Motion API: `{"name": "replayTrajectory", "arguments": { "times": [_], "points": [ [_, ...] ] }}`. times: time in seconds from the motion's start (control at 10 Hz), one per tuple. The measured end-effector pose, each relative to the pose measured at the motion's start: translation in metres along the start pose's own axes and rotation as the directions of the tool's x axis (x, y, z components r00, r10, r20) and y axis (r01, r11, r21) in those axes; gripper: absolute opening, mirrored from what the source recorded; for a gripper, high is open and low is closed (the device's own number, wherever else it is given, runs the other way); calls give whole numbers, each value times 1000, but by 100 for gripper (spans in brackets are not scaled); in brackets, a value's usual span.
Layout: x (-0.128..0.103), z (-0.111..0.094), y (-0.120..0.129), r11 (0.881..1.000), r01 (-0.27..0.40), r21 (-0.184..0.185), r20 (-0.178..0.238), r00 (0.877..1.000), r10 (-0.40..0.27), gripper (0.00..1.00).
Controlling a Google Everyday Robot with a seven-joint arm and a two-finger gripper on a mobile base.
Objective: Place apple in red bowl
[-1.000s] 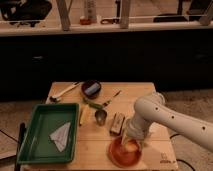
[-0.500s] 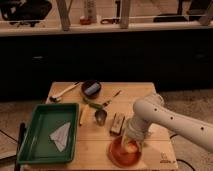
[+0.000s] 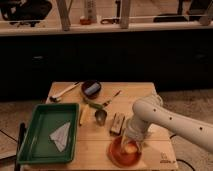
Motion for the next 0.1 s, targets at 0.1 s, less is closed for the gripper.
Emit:
{"name": "replayTrajectory", "arguments": {
  "times": [0.1],
  "points": [
    [0, 1, 0, 1000, 0, -1, 0, 1000, 0, 16]
  ]
}}
